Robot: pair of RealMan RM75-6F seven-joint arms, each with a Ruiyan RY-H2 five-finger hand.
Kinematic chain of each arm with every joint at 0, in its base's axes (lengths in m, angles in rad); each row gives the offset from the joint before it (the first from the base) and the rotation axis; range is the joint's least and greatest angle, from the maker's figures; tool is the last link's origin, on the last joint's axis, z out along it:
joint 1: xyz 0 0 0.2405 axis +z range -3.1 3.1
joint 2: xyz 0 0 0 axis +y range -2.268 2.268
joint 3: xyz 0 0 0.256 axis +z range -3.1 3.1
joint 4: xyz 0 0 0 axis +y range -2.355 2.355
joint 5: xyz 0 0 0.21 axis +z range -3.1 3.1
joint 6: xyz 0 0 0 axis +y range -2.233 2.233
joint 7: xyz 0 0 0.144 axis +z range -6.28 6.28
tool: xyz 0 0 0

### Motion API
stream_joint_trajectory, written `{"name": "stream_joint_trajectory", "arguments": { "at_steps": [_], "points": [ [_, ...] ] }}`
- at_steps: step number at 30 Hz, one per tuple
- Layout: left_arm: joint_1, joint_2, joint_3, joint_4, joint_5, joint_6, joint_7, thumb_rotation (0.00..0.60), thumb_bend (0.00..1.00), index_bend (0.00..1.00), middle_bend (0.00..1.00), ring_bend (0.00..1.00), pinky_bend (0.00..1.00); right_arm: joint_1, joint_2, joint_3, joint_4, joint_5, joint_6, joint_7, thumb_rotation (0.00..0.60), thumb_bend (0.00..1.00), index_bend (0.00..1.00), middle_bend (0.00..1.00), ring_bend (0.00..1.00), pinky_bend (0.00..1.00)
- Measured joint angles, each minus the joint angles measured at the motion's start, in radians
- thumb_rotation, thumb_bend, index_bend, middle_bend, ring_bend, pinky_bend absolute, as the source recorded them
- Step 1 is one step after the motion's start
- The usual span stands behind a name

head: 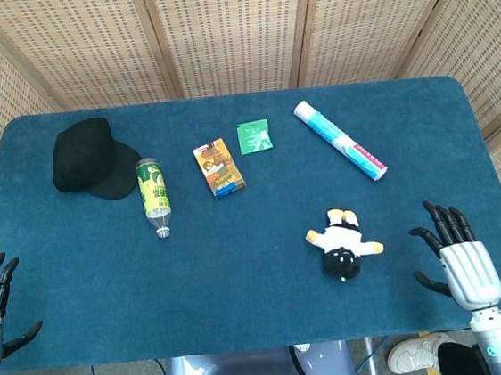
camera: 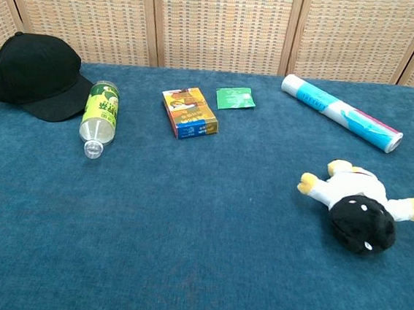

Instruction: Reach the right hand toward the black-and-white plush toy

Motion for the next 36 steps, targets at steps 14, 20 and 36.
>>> {"name": "stream_joint_trajectory", "arguments": {
  "at_steps": [14,20,36],
  "points": [
    [-0.005,0.006,0.000,0.005,-0.008,-0.011,-0.027,0.600,0.03,0.00,0.00,0.00,0.00,0.138,-0.159,0.062,-0.004,0.274,-0.206,-0.205,0.600,0.49,0.37,0.01,0.00,0.04],
    [-0.005,0.006,-0.001,0.004,-0.008,-0.008,-0.028,0.600,0.03,0.00,0.00,0.00,0.00,0.158,-0.197,0.057,0.033,0.332,-0.229,-0.230,0.600,0.49,0.37,0.01,0.00,0.04],
    [-0.006,0.002,-0.002,0.004,-0.006,-0.005,-0.025,0.600,0.03,0.00,0.00,0.00,0.00,0.192,-0.240,0.056,0.112,0.403,-0.252,-0.223,0.600,0.46,0.44,0.05,0.00,0.04]
  ]
}}
